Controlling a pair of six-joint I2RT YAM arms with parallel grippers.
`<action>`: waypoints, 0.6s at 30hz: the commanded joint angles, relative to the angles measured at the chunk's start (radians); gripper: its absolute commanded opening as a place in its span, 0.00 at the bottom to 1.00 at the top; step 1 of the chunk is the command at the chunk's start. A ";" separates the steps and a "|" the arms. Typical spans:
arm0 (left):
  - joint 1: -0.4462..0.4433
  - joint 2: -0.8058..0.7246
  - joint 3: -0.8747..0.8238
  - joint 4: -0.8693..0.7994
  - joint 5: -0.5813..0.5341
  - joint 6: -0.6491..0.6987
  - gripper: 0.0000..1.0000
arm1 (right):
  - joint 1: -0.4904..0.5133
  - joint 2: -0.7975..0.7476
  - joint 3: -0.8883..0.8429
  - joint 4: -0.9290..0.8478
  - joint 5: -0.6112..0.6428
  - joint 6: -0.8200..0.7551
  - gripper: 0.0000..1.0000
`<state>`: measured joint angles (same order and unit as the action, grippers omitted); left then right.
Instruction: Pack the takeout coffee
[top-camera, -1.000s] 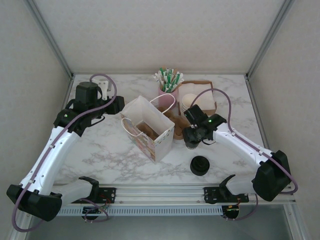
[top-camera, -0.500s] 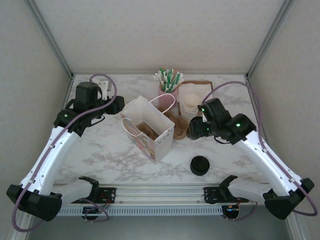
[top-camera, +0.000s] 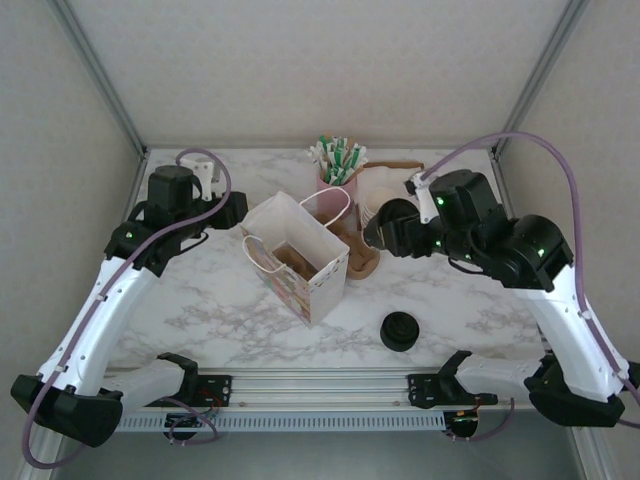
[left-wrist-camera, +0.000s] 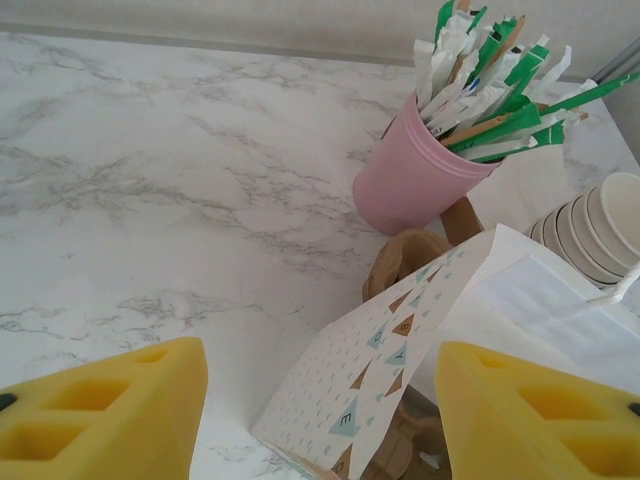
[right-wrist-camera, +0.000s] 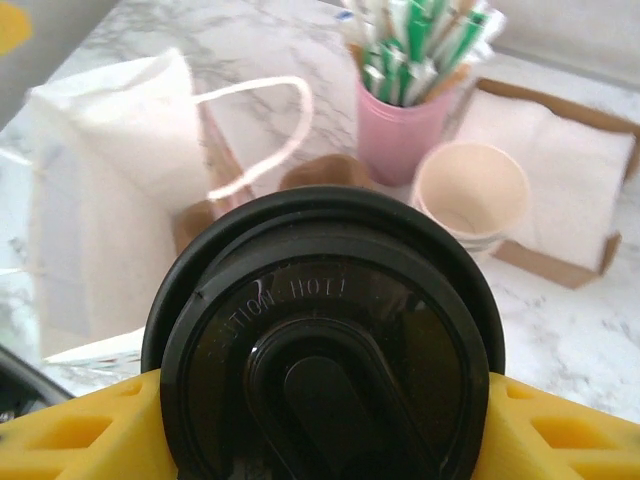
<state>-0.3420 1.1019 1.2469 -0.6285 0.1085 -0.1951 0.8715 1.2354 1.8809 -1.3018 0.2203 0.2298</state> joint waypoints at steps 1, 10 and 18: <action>0.009 -0.003 -0.008 0.011 -0.018 -0.012 0.63 | 0.080 0.092 0.116 -0.055 0.079 -0.049 0.67; 0.009 0.005 -0.007 0.008 -0.007 -0.011 0.63 | 0.236 0.282 0.327 -0.022 0.114 -0.116 0.67; 0.010 0.006 -0.007 0.006 -0.003 -0.012 0.63 | 0.257 0.427 0.376 0.018 0.088 -0.149 0.66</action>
<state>-0.3420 1.1053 1.2469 -0.6285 0.1024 -0.1951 1.1183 1.6222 2.2288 -1.3098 0.3111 0.1139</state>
